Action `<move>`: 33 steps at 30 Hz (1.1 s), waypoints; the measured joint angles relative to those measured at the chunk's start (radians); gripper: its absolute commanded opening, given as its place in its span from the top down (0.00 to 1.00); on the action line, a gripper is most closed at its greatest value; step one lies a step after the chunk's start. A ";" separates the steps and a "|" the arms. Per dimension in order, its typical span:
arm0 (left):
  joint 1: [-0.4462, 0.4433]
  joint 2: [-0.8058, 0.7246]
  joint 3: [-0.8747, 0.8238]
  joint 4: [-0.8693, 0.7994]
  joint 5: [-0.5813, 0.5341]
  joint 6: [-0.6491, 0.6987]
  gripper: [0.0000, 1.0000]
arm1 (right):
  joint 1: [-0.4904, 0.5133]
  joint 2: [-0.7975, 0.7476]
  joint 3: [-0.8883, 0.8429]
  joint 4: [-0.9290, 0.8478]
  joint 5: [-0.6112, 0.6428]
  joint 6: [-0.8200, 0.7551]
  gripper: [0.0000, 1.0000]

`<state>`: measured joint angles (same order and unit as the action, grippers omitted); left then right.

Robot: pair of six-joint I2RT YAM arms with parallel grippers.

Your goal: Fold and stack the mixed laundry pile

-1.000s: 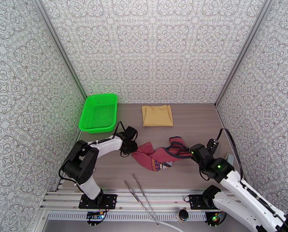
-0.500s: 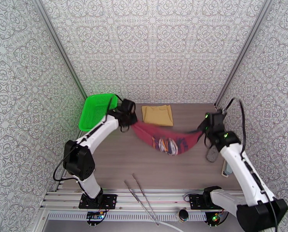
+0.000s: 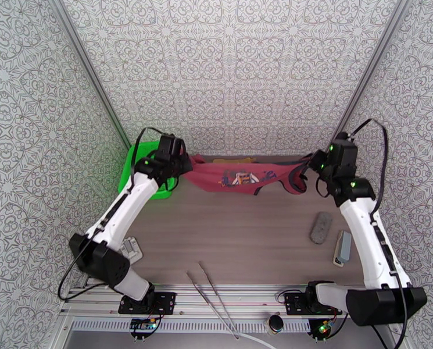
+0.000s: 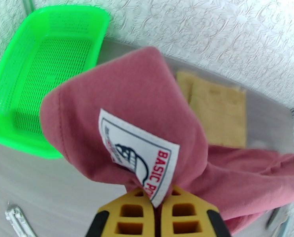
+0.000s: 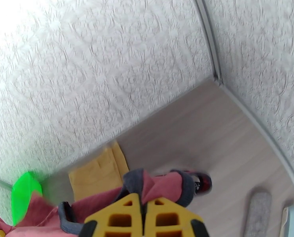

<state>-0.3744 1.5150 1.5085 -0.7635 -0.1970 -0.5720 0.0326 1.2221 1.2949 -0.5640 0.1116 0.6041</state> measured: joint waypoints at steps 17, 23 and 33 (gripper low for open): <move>-0.226 -0.203 -0.703 0.154 -0.091 -0.302 0.11 | 0.000 -0.338 -0.684 -0.088 -0.137 0.134 0.63; -0.232 -0.208 -0.630 0.065 -0.132 -0.318 0.09 | 0.000 -0.311 -0.699 -0.134 -0.176 0.118 0.39; -0.090 -0.183 -0.489 -0.005 -0.102 -0.241 0.24 | 0.108 -0.176 -0.483 -0.193 -0.229 -0.003 0.42</move>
<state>-0.4648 1.3323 1.0199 -0.7685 -0.2989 -0.8135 0.1402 1.0462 0.8120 -0.7567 -0.1173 0.6006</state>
